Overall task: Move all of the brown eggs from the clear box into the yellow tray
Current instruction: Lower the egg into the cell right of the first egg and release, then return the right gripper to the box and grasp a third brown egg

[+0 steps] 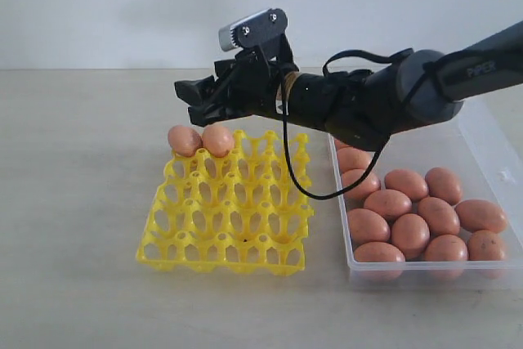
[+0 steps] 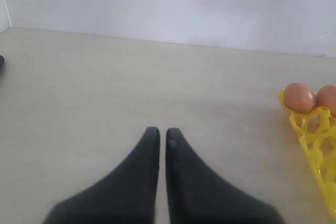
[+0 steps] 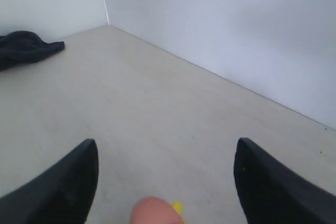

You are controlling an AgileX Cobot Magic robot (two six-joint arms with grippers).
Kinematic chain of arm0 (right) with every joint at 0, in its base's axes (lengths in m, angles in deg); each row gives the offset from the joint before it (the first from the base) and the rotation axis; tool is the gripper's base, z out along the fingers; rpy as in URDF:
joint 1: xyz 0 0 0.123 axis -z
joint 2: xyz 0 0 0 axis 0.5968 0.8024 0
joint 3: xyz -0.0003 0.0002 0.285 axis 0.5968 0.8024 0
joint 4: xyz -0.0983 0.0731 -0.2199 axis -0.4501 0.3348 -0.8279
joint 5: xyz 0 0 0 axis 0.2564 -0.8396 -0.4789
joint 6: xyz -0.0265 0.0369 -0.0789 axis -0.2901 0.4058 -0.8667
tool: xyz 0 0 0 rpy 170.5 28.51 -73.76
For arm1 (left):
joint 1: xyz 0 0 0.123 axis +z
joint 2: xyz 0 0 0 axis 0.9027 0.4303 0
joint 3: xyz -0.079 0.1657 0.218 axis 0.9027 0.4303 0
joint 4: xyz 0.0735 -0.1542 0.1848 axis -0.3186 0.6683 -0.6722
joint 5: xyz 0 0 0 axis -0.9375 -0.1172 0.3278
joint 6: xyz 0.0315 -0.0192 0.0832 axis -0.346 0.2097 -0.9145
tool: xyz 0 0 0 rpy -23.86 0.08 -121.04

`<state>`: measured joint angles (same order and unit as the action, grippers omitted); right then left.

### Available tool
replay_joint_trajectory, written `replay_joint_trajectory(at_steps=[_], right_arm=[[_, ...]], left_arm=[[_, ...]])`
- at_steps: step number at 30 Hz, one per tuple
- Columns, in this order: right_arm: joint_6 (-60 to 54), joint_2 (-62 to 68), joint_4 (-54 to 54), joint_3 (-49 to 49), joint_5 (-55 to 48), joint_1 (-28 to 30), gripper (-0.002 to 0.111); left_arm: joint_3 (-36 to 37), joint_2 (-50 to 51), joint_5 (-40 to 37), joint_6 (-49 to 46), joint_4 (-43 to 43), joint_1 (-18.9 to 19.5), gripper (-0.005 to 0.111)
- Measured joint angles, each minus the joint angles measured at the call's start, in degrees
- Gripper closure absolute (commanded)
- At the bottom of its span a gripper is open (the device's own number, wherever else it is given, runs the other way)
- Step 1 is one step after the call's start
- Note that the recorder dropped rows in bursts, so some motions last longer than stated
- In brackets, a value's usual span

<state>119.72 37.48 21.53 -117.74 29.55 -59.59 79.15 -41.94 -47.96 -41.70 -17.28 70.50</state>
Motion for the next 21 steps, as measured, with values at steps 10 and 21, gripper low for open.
replay_joint_trajectory(at_steps=[10, 21], right_arm=[[22.4, -14.7, -31.0, 4.1, -13.2, 0.0, 0.108], [27.0, -33.4, -32.8, 21.1, -53.3, 0.0, 0.099]], left_arm=[[0.0, 0.0, 0.0, 0.0, 0.0, 0.0, 0.103], [0.0, 0.0, 0.0, 0.0, 0.0, 0.0, 0.103]])
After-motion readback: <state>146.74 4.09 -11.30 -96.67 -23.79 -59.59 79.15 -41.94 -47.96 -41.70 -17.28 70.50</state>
